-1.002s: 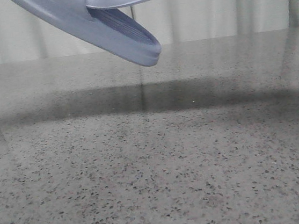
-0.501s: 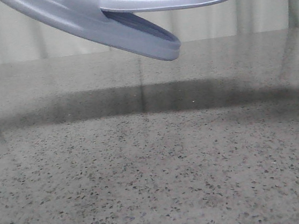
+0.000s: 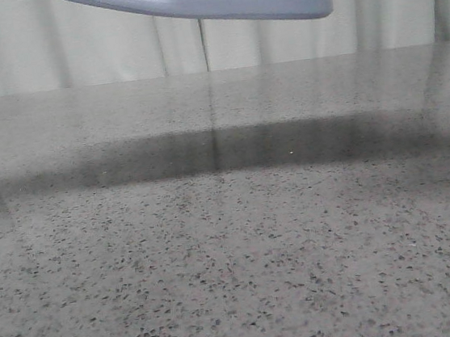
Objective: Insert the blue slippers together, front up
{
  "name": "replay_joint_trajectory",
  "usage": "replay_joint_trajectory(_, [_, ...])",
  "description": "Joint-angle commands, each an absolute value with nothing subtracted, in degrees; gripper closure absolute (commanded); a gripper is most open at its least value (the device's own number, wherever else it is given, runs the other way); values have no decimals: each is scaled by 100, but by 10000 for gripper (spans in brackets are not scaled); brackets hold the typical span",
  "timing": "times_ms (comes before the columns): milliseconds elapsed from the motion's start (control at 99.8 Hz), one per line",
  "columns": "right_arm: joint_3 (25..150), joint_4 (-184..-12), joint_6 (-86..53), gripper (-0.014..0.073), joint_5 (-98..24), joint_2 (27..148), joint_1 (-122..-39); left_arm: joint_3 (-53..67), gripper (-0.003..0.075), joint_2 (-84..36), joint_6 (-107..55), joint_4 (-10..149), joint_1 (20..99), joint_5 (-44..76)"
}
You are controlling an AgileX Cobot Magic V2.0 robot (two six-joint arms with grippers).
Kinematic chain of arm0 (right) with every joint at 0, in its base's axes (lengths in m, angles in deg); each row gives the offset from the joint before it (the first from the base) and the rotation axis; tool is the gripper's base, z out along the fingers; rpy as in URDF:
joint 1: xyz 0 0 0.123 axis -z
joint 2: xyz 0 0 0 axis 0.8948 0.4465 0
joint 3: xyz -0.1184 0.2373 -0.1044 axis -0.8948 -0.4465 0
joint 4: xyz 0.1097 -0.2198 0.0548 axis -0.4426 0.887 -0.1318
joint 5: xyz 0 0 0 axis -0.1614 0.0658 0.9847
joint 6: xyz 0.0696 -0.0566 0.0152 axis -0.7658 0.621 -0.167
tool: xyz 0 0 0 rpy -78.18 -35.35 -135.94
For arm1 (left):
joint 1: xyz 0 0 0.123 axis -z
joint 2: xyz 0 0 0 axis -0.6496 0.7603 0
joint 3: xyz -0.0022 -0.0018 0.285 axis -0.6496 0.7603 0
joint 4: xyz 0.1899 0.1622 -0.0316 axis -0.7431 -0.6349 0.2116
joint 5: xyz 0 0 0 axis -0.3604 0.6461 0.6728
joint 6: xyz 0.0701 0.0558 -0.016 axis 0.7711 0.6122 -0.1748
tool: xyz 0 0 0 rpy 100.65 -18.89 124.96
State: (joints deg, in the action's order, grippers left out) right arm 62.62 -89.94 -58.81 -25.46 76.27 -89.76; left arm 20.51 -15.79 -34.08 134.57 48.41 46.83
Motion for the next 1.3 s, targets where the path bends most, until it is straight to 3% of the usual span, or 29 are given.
replay_joint_trajectory(0, [6494, -8704, -5776, 284, -2195, 7307, -8864, 1886, 704, -1561, -3448, 13793, 4903, 5026])
replay_joint_trajectory(441, [6494, -7967, -5776, 284, -2946, 6174, -7775, 1886, 704, -1301, -3437, 13817, 4903, 4949])
replay_joint_trajectory(1292, [6494, -7967, -5776, 284, -3023, 6127, -7749, 1980, 704, -620, -3252, 14371, 4903, 4662])
